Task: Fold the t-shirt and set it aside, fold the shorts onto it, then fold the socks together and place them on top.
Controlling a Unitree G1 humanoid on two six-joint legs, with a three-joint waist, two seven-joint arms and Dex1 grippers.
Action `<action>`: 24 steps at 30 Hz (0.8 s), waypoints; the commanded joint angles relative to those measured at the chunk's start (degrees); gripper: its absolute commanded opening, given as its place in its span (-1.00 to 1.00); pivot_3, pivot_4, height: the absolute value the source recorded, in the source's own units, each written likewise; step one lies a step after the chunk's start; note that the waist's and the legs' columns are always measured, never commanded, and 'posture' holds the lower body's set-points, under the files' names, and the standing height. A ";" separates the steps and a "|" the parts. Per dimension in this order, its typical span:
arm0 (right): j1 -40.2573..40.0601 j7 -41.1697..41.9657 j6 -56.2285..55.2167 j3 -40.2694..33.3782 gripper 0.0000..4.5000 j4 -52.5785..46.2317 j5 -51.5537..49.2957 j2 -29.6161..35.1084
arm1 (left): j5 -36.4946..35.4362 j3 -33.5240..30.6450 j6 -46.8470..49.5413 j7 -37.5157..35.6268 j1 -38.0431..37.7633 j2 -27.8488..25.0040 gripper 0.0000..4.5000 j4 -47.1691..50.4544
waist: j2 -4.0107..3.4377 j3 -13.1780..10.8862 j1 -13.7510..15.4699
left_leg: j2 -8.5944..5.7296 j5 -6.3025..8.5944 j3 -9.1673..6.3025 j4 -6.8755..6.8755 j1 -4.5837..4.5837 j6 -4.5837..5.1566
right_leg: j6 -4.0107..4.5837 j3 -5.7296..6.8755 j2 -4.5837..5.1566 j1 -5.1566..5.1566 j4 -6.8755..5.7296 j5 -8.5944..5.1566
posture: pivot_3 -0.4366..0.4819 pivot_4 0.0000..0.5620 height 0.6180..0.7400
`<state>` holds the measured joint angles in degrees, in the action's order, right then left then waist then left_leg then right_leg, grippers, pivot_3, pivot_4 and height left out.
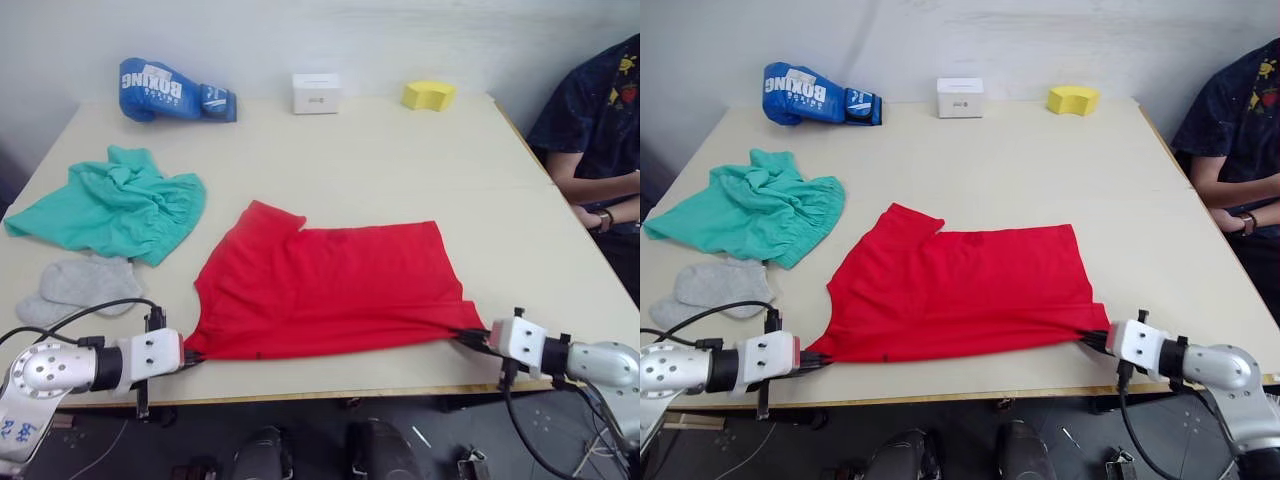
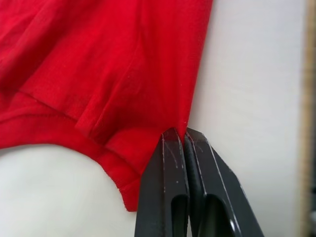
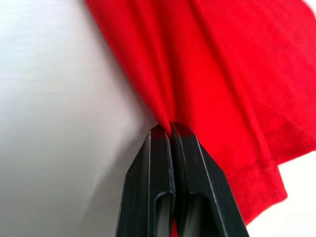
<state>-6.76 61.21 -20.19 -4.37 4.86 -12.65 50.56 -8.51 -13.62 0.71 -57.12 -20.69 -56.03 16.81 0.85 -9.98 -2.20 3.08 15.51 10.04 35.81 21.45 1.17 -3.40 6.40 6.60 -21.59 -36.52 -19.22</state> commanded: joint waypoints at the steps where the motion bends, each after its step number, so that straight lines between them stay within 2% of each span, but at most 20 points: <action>1: -4.96 2.36 1.89 -1.19 -0.99 -3.86 -1.35 1.91 | 0.33 -4.68 2.98 0.63 -7.59 1.51 -1.00 4.09 | 0.00 -0.01 0.40 | 0.00 0.02 0.00 0.00 -0.01 -0.02 | 0.03 0.02 -0.01 0.00 0.00 -0.04 | -0.05 -0.47 1.00; 6: -11.14 2.33 3.88 -2.85 -0.99 -9.93 -2.69 2.45 | 0.98 -8.46 2.50 1.32 -14.66 4.30 -1.00 7.83 | 0.03 -0.04 0.69 | 0.02 0.20 -0.02 -0.14 0.01 -0.09 | 0.08 0.08 -0.05 -0.04 0.03 -0.29 | -0.05 -0.47 1.00; 11: -14.26 2.39 3.62 -3.06 -0.99 -11.40 -1.87 2.02 | 2.52 -9.94 2.39 3.10 -15.32 5.36 -1.00 8.54 | 0.09 -0.07 0.74 | 0.02 0.29 -0.03 -0.15 0.01 -0.09 | 0.09 0.10 -0.07 -0.04 0.07 -0.35 | -0.05 -0.47 1.00; 15: -14.87 1.11 3.30 -3.61 -0.99 -11.61 -1.92 0.97 | 0.21 -11.27 4.88 1.81 -15.91 5.77 -1.00 10.03 | 0.19 -0.14 0.72 | 0.04 0.30 -0.04 -0.16 0.01 -0.08 | 0.14 0.11 -0.07 -0.03 0.10 -0.37 | -0.05 -0.47 1.00; 17: -16.69 2.49 9.46 -4.16 -1.00 -13.93 -7.20 1.52 | -2.00 -12.82 6.78 -0.03 -17.18 5.58 -0.81 12.02 | 0.25 -0.18 0.66 | 0.05 0.31 -0.05 -0.19 0.01 -0.09 | 0.16 0.11 -0.08 -0.04 0.12 -0.39 | -0.05 -0.47 1.00; 18: -19.02 5.00 12.83 -3.77 -0.91 -16.13 -9.47 3.29 | -2.17 -13.83 6.73 -0.59 -17.65 5.46 -0.71 12.37 | 0.25 -0.18 0.69 | 0.07 0.32 -0.05 -0.20 0.04 -0.11 | 0.19 0.11 -0.09 -0.05 0.13 -0.40 | -0.05 -0.47 1.00; 20: -20.32 5.26 11.54 -4.28 -0.71 -17.68 -8.78 3.37 | -2.29 -17.26 6.27 -2.25 -18.66 4.97 -0.44 11.96 | 0.23 -0.21 0.75 | 0.06 0.37 -0.06 -0.24 0.08 -0.07 | 0.19 0.12 -0.09 -0.07 0.22 -0.41 | -0.05 -0.47 1.00; 24: -19.77 4.66 9.21 -6.71 -0.10 -17.54 -8.28 2.72 | -5.45 -23.71 7.49 -8.14 -20.47 3.70 0.14 10.98 | 0.42 -0.36 0.73 | 0.11 0.41 -0.10 -0.27 0.15 -0.09 | 0.18 0.24 -0.17 -0.06 0.44 -0.41 | -0.05 -0.47 1.00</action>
<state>-26.38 65.52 -10.04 -8.54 -12.05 -20.45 53.48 -11.49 -33.84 7.53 -62.41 -40.19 -51.62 28.17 1.28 -10.35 -1.47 3.20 15.93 9.95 35.54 21.61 1.10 -3.22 6.64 6.43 -21.65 -36.02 -19.63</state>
